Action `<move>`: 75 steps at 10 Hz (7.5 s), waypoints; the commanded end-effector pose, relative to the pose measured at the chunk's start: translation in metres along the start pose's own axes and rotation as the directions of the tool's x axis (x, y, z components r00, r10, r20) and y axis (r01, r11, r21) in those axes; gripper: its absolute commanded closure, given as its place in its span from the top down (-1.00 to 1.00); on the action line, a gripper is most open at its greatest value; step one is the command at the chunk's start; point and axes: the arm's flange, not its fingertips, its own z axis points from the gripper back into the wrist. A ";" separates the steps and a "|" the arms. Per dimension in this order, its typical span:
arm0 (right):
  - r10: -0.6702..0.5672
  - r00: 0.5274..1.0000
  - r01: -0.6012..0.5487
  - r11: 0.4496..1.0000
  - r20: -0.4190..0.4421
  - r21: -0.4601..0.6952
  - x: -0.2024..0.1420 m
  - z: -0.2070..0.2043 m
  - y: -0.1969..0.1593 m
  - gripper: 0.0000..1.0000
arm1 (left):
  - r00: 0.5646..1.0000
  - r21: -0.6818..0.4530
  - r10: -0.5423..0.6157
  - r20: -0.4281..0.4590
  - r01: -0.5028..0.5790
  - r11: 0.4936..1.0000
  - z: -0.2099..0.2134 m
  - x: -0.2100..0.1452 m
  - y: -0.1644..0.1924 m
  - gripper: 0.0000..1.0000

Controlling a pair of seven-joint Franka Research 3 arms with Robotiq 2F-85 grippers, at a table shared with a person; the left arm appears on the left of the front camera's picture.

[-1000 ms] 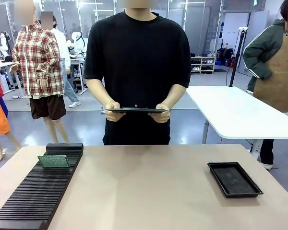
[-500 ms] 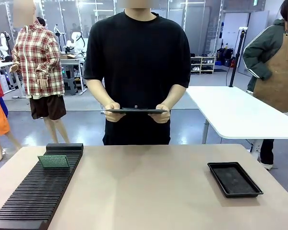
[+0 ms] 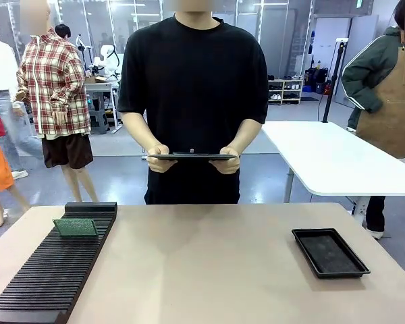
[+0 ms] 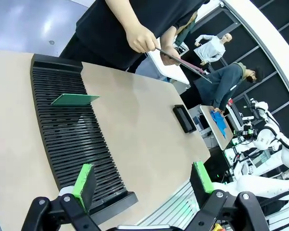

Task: Inspect the PCB.
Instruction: Pick up the Blank PCB and present it to the human.

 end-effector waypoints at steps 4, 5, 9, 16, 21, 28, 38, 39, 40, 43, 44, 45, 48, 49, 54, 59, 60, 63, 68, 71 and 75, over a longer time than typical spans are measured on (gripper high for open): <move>0.004 1.000 -0.004 1.000 0.005 0.009 0.001 0.000 0.000 1.00 | 0.976 0.143 -0.207 -0.067 0.215 0.966 0.000 0.015 -0.023 1.00; 0.004 1.000 -0.004 1.000 0.005 0.009 0.001 0.000 0.000 1.00 | 0.916 0.239 -0.357 -0.185 0.394 0.887 -0.010 0.033 -0.042 1.00; 0.004 1.000 -0.004 1.000 0.005 0.009 0.001 0.000 0.000 1.00 | 0.503 0.154 -0.624 -0.598 0.836 0.527 -0.084 0.088 -0.063 1.00; 0.004 1.000 -0.004 1.000 0.005 0.009 0.001 0.000 0.000 1.00 | -0.103 -0.321 -0.743 -0.661 0.934 0.156 -0.201 0.085 -0.089 1.00; 0.004 1.000 -0.004 1.000 0.005 0.009 0.001 0.000 0.000 1.00 | -0.109 -0.339 -0.726 -0.679 0.924 0.178 -0.207 0.072 -0.098 1.00; 0.004 1.000 -0.004 1.000 0.005 0.009 0.001 0.000 0.000 1.00 | -0.217 -0.403 -0.621 -0.753 0.898 0.175 -0.269 0.083 -0.054 1.00; 0.004 1.000 -0.004 1.000 0.005 0.009 0.001 0.000 0.000 1.00 | -0.244 -0.432 -0.617 -0.748 0.885 0.173 -0.361 0.080 0.043 1.00; 0.004 1.000 -0.004 1.000 0.005 0.009 0.001 0.000 0.000 1.00 | -0.242 -0.428 -0.614 -0.751 0.887 0.173 -0.366 0.078 0.048 1.00; 0.004 1.000 -0.004 1.000 0.005 0.009 0.001 0.000 0.000 1.00 | -0.237 -0.431 -0.617 -0.751 0.883 0.186 -0.370 0.075 0.054 1.00; 0.004 1.000 -0.004 1.000 0.005 0.009 0.001 0.000 0.000 1.00 | -0.236 -0.440 -0.602 -0.763 0.872 0.215 -0.377 0.070 0.065 -0.20; 0.004 1.000 -0.004 1.000 0.005 0.009 0.001 0.000 0.000 1.00 | -0.241 -0.441 -0.590 -0.771 0.870 0.220 -0.377 0.070 0.066 -0.20; 0.004 1.000 -0.004 1.000 0.005 0.009 0.001 0.000 0.000 1.00 | -0.247 -0.451 -0.593 -0.766 0.865 0.222 -0.376 0.070 0.066 -1.00; 0.004 1.000 -0.004 1.000 0.005 0.009 0.001 0.000 0.000 1.00 | -0.258 -0.468 -0.598 -0.759 0.855 0.225 -0.377 0.068 0.064 -1.00; 0.004 1.000 -0.004 1.000 0.005 0.009 0.001 0.000 0.000 1.00 | -0.257 -0.465 -0.586 -0.768 0.854 0.235 -0.377 0.069 0.065 -1.00; 0.004 1.000 -0.004 1.000 0.005 0.009 0.001 0.000 0.000 1.00 | -0.250 -0.470 -0.587 -0.770 0.844 0.258 -0.373 0.070 0.063 -1.00; 0.004 1.000 -0.004 1.000 0.005 0.009 0.001 0.000 0.000 1.00 | -0.145 -0.398 -0.634 -0.759 0.875 0.277 -0.333 0.104 0.012 -1.00; 0.004 1.000 -0.004 1.000 0.005 0.009 0.001 0.000 0.000 1.00 | -0.055 -0.376 -0.676 -0.735 0.862 0.339 -0.317 0.110 -0.004 -1.00; 0.004 1.000 -0.004 1.000 0.005 0.009 0.001 0.000 0.000 1.00 | 0.429 -0.204 -0.668 -0.608 0.729 0.654 -0.295 0.108 -0.022 -1.00; 0.004 1.000 -0.004 1.000 0.005 0.009 0.001 0.000 0.000 1.00 | 0.791 -0.223 -0.432 -0.433 0.370 0.902 -0.322 0.082 -0.001 -1.00; 0.004 1.000 -0.004 1.000 0.005 0.009 0.001 0.000 0.000 1.00 | 0.765 -0.236 -0.448 -0.462 0.381 0.894 -0.320 0.078 0.003 -1.00; 0.004 1.000 -0.004 1.000 0.005 0.009 0.001 0.000 0.000 1.00 | 0.882 -0.089 -0.285 -0.375 0.272 0.958 -0.339 0.090 0.020 -0.95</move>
